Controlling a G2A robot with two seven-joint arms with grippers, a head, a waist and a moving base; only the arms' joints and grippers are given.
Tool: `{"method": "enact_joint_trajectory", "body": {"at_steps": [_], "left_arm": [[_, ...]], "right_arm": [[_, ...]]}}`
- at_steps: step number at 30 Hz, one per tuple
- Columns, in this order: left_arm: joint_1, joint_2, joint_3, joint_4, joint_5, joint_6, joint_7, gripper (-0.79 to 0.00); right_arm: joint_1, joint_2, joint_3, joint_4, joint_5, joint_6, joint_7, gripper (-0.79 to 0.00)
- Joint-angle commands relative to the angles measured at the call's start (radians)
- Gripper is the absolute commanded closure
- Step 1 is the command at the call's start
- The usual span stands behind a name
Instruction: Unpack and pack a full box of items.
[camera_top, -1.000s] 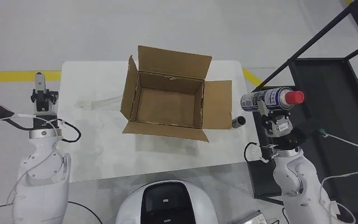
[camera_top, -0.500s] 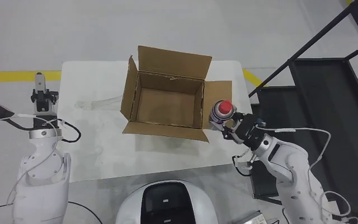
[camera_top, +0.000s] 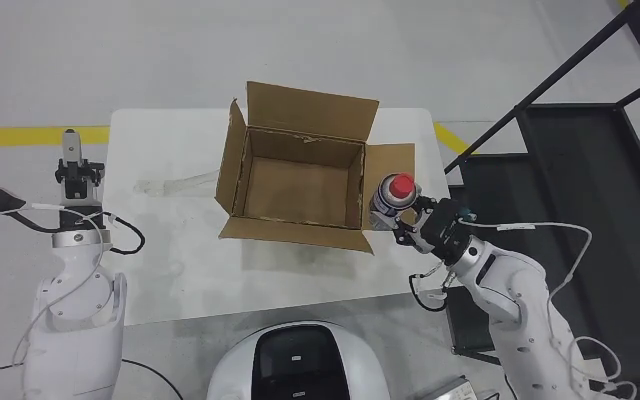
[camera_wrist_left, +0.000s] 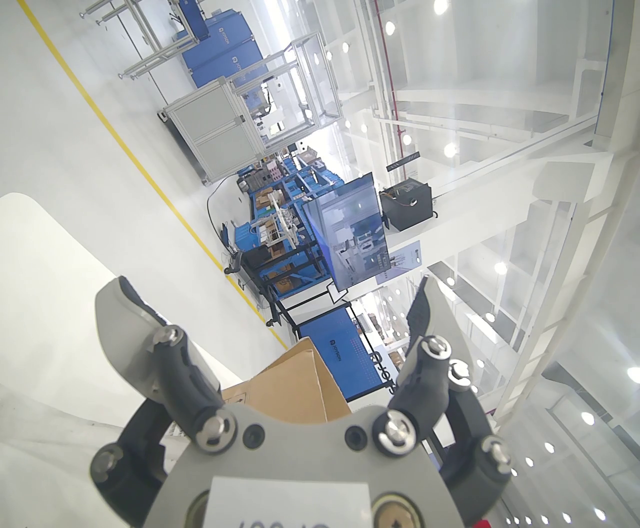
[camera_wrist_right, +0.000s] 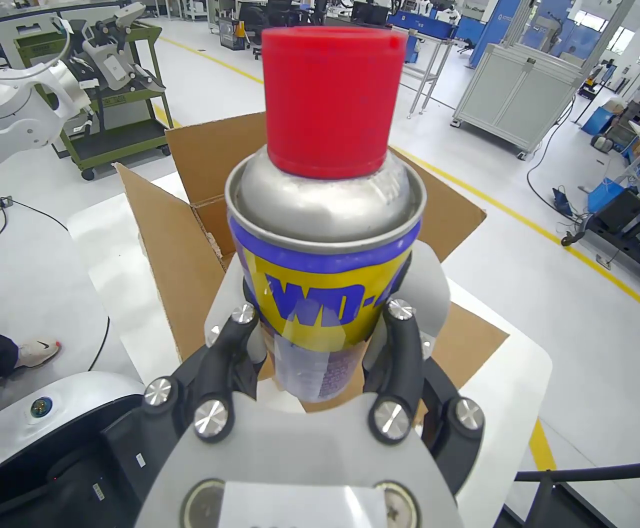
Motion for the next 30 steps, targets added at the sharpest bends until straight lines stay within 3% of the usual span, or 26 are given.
{"method": "enact_joint_trajectory", "body": {"at_steps": [1,2,6,13,20,30], "left_arm": [[0.000,0.000,0.000,0.000,0.000,0.000,0.000,-0.785],[0.000,0.000,0.000,0.000,0.000,0.000,0.000,-0.785],[0.000,0.000,0.000,0.000,0.000,0.000,0.000,-0.785],[0.000,0.000,0.000,0.000,0.000,0.000,0.000,-0.785],[0.000,0.000,0.000,0.000,0.000,0.000,0.000,-0.785],[0.000,0.000,0.000,0.000,0.000,0.000,0.000,-0.785]], "right_arm": [[0.000,0.000,0.000,0.000,0.000,0.000,0.000,0.000],[0.003,0.001,0.000,-0.005,-0.011,0.000,0.004,0.000],[0.054,0.009,-0.038,-0.102,-0.324,0.050,0.063,0.000],[0.224,0.016,-0.174,-0.081,-0.500,-0.035,0.174,0.000],[0.477,0.002,-0.347,0.058,-0.416,-0.153,0.398,0.000],[0.746,-0.051,-0.620,0.347,-0.174,-0.141,0.655,0.000]]}}
